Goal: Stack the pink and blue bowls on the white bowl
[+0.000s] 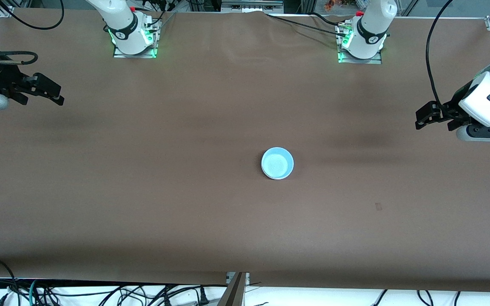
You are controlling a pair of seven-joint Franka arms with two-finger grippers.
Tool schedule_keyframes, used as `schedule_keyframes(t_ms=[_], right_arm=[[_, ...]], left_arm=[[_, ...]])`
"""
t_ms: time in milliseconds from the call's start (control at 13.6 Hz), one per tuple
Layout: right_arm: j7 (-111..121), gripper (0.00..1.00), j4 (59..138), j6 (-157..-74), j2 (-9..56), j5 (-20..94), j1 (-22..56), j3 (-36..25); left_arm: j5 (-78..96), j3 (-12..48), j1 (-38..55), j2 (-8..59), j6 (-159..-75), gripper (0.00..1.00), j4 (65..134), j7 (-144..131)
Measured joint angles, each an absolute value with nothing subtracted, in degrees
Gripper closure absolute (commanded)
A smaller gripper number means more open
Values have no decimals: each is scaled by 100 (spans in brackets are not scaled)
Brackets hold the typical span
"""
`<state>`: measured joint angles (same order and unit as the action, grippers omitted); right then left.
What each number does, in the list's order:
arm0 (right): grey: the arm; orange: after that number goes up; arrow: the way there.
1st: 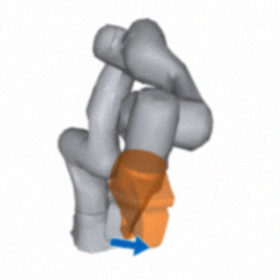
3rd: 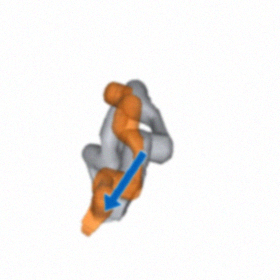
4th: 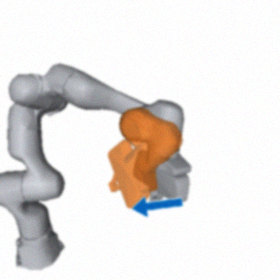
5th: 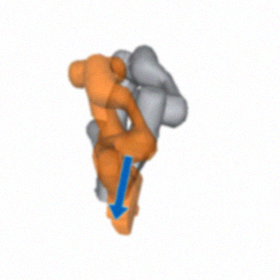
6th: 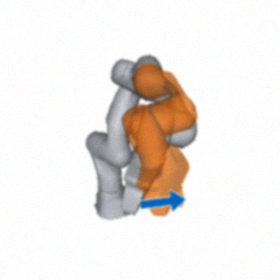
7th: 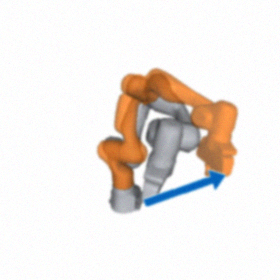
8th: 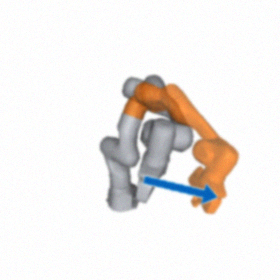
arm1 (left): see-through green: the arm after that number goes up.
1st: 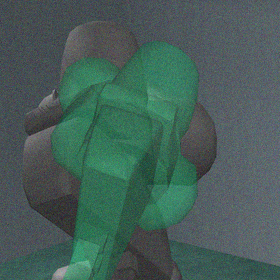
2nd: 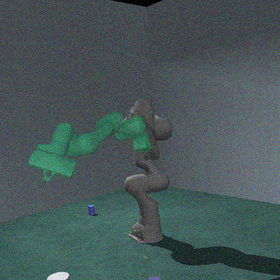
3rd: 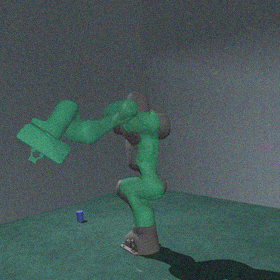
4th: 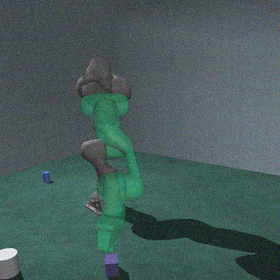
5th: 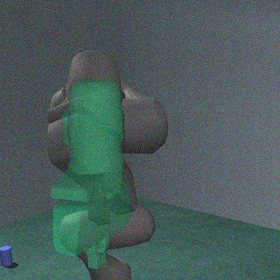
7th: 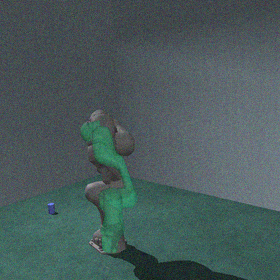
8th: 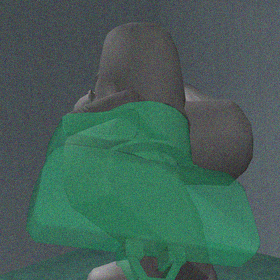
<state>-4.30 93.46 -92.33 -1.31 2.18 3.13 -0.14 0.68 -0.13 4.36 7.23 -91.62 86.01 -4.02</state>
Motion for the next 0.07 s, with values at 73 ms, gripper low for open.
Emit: schedule_keyframes(t_ms=[73], right_arm=[[-427,0,9340,-9223,-130,218,313,-14]], left_arm=[[68,-13,436,723,-9162,13,8601,-402]])
